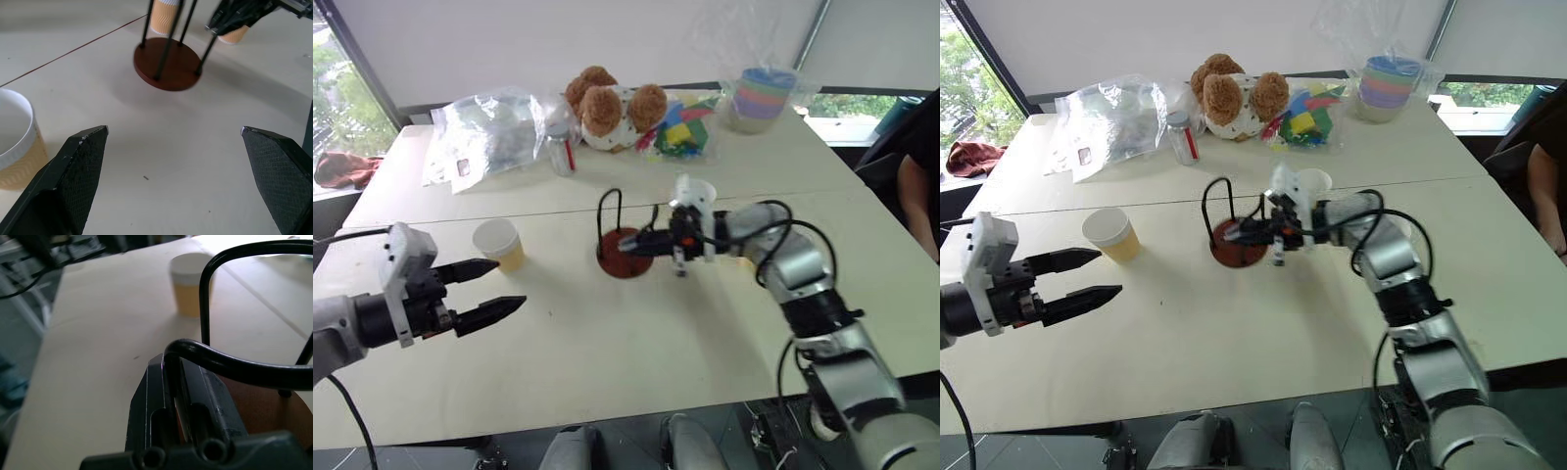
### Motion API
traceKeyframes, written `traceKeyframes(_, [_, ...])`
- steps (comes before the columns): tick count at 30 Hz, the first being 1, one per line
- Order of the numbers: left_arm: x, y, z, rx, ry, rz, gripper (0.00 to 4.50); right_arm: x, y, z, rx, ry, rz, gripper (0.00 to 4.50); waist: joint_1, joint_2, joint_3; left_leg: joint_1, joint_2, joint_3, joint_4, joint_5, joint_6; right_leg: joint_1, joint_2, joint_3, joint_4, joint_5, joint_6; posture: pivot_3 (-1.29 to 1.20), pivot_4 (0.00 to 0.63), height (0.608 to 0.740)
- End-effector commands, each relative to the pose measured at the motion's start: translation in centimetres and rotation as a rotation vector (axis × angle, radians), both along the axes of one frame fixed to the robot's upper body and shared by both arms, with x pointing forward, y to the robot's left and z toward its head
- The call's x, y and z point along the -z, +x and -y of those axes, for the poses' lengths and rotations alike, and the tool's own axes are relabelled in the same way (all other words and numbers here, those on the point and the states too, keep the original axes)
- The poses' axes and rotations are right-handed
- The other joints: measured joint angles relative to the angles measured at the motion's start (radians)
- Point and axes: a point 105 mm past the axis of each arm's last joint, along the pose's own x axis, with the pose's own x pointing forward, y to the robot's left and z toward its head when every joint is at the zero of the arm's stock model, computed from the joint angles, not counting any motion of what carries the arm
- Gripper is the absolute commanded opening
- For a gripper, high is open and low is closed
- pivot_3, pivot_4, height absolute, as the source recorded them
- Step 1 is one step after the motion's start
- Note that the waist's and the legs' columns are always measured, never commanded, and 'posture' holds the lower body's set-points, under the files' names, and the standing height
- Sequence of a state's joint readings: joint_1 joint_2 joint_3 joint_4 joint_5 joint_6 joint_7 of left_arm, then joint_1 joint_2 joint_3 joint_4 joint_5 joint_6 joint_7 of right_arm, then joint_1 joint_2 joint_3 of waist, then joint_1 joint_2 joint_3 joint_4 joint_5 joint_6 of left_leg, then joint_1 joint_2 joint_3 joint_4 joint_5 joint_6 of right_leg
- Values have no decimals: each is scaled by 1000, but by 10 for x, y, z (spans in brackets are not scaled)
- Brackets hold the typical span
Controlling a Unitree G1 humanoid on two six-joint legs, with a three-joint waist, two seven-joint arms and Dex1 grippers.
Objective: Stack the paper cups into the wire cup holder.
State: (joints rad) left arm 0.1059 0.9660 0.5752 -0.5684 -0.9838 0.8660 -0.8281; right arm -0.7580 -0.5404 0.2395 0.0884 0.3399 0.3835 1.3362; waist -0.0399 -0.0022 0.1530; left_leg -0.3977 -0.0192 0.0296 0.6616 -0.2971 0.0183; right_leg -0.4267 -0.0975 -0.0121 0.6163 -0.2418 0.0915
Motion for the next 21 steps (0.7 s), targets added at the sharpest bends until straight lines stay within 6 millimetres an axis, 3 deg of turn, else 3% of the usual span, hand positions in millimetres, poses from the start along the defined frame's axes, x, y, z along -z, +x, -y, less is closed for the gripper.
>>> traceKeyframes(1, [-3,-2,8,46,3,6,4500,-5,-9,-1,-88,4,21,46,-7,0,0,0,0,0,0,0,0,0,0,0,0,0,0,0,150,740])
traceKeyframes(13, [-2,-1,15,77,13,-8,4500,21,-6,0,-119,-19,-7,46,7,0,0,2,0,0,0,1,-2,0,-1,0,3,0,0,0,150,740])
traceKeyframes(16, [-3,1,16,82,13,-9,4500,26,-1,4,-99,-35,2,1106,6,0,0,2,0,0,0,1,-2,0,-1,0,3,0,0,0,150,740])
traceKeyframes(21, [-1,4,15,88,17,-14,4500,30,-3,16,-53,-59,5,3762,9,0,0,2,1,0,0,1,-2,0,-1,0,3,0,0,0,150,740])
